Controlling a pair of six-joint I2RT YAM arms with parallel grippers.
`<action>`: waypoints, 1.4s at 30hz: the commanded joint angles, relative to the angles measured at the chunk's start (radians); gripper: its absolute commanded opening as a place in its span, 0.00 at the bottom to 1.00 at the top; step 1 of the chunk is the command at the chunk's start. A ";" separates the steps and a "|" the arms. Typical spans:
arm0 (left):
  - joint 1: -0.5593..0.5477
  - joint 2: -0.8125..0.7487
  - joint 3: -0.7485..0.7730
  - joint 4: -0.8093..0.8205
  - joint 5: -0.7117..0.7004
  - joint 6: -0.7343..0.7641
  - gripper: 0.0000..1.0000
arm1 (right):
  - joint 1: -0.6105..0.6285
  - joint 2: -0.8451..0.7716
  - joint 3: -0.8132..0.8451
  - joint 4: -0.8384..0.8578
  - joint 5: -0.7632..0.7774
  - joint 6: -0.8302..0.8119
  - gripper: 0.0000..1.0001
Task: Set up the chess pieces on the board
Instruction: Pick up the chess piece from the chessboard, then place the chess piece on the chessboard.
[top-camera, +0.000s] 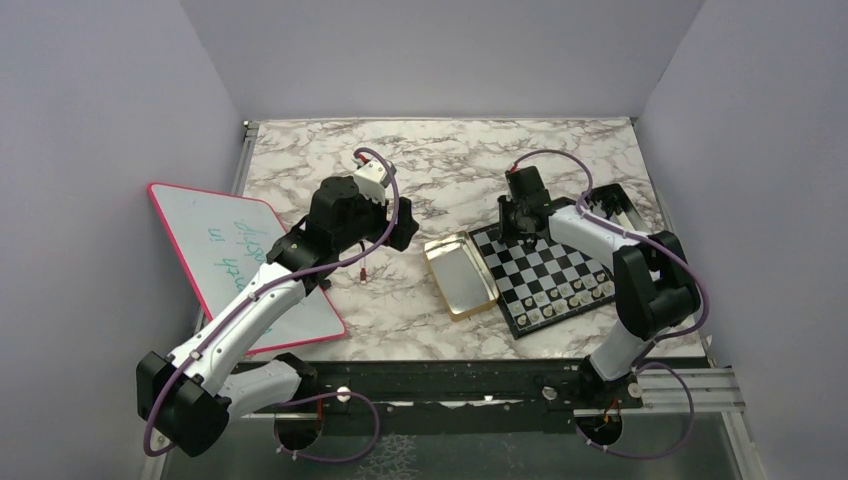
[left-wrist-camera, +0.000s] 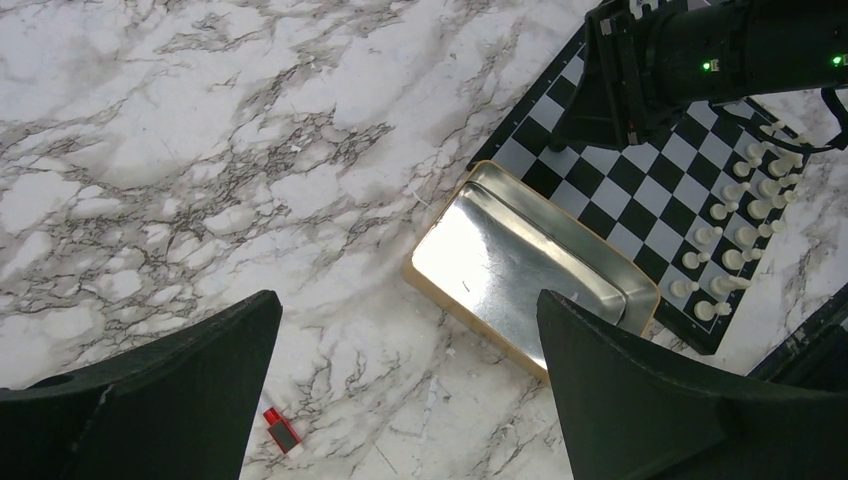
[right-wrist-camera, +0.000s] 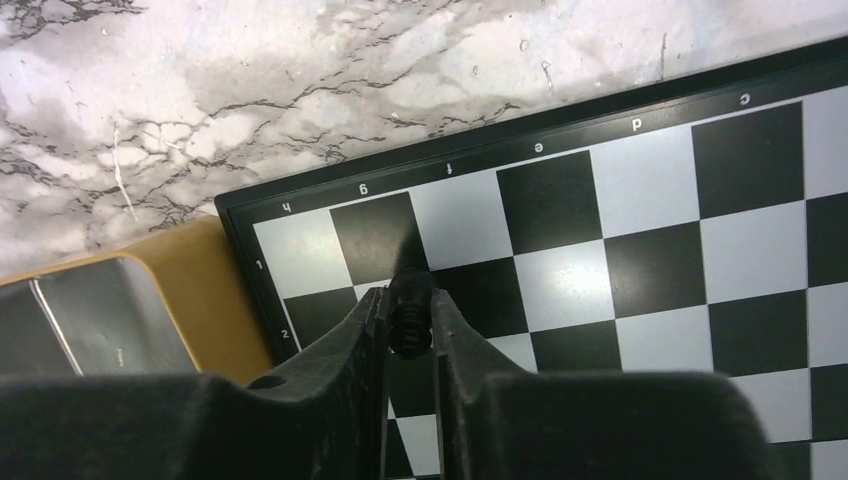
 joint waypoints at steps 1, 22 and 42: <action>-0.003 -0.019 -0.008 0.023 -0.026 0.012 0.99 | 0.007 0.001 0.039 0.003 0.040 -0.019 0.20; -0.003 -0.024 -0.012 0.021 -0.029 0.013 0.99 | -0.084 0.029 0.149 -0.078 0.210 -0.011 0.12; -0.003 -0.023 -0.013 0.021 -0.029 0.014 0.99 | -0.129 0.087 0.158 -0.092 0.179 0.008 0.12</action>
